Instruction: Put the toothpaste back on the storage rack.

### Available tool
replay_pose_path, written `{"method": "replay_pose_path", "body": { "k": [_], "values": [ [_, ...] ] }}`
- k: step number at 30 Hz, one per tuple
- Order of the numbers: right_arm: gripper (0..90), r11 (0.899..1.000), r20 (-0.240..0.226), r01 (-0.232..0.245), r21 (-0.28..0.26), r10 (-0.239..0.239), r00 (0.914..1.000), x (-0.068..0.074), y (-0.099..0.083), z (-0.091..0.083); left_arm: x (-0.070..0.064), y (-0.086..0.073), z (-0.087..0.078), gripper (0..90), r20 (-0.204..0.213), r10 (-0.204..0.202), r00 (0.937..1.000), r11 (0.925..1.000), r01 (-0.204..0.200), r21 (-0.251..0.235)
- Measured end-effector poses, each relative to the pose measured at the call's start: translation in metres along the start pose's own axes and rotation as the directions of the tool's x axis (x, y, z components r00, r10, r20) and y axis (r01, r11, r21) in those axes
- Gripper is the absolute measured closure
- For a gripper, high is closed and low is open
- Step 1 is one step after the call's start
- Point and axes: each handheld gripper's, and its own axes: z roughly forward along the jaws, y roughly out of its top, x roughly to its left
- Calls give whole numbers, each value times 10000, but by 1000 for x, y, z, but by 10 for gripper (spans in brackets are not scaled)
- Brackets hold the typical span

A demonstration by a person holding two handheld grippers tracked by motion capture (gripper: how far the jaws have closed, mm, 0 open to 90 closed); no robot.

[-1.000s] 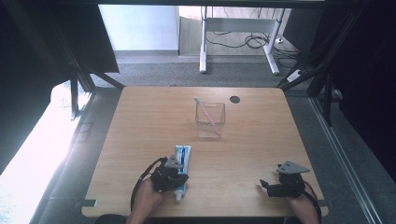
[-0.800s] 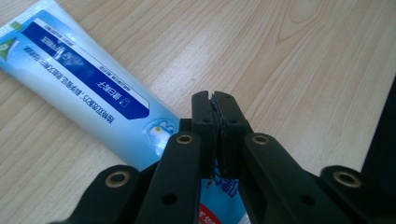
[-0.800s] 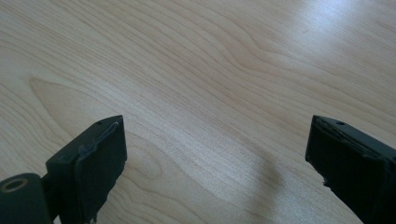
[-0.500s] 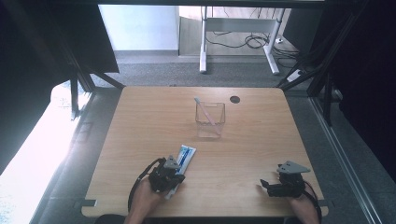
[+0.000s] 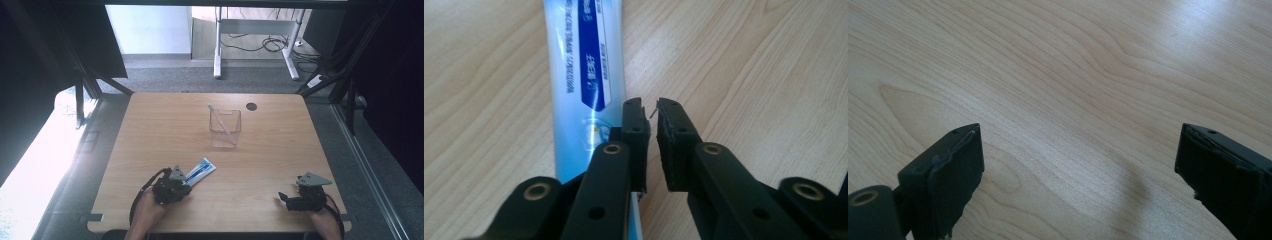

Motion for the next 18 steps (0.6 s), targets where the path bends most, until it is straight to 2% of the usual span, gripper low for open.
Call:
{"method": "replay_pose_path", "body": {
  "k": [2,4,7,13,18],
  "values": [
    [55,10000,8,-4,-6,4,10000,0,0,0,3,2,-5,783,-14,-36,10000,10000,36,-42],
    [55,10000,3,-13,-5,13,10000,0,0,0,6,4,-10,745,-204,-45,9998,10000,45,-5],
    [55,10000,-15,2,2,-2,10000,0,0,0,13,8,-14,680,-374,-119,9992,9997,126,186],
    [56,10000,-19,34,30,-34,10000,1,0,1,24,14,-10,559,-385,-272,9989,9949,308,961],
    [56,10000,-27,26,37,-26,10000,0,0,0,30,22,-1,515,-197,-243,9995,9879,270,1527]
  ]
}}
